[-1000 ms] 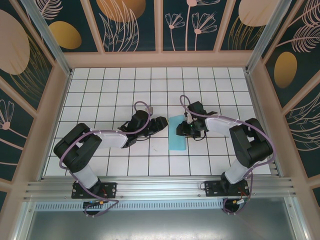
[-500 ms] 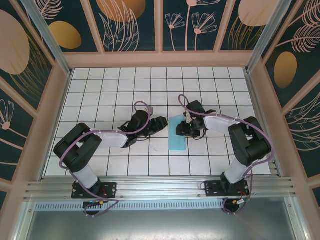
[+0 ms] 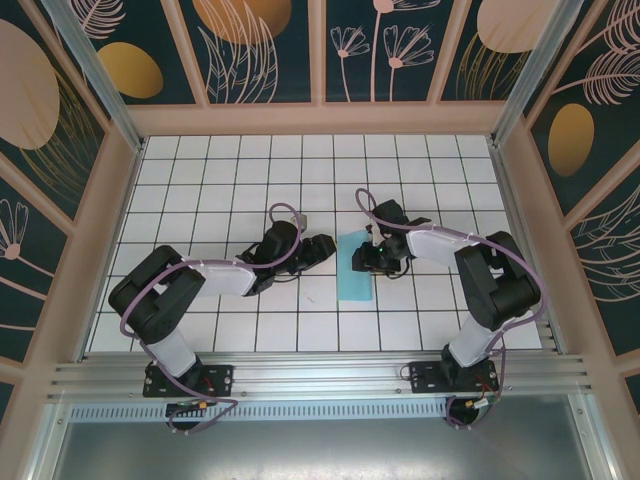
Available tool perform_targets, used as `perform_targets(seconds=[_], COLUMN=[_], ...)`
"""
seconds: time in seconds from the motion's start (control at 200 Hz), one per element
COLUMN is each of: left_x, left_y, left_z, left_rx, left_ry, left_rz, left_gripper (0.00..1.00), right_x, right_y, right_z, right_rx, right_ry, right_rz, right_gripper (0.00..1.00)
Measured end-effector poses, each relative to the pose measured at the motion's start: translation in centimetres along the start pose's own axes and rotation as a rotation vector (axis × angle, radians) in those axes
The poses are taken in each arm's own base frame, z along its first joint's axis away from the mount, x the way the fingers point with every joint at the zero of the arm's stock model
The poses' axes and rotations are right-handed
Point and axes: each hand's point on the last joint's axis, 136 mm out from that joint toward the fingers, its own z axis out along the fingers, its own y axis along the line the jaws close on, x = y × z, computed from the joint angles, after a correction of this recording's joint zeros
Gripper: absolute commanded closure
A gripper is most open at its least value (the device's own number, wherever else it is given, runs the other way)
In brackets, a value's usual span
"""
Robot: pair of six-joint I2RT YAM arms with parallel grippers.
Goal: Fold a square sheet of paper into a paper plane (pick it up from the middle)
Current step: Hold the square sheet of paper at the center of the table.
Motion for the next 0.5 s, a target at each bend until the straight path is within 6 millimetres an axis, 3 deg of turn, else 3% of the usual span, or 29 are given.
perform_targets(seconds=[0.2, 0.5], left_x=[0.2, 0.6], left_y=[-0.1, 0.8], left_z=[0.0, 1.3], left_rx=[0.005, -0.022], left_ry=[0.010, 0.036], left_rz=[0.000, -0.008], left_gripper=[0.53, 0.73], right_x=[0.0, 0.0], right_y=[0.0, -0.1], right_z=[0.0, 0.1], right_rx=[0.003, 0.007], right_ry=[0.001, 0.002], right_rz=[0.001, 0.002], right_gripper=[0.50, 0.50])
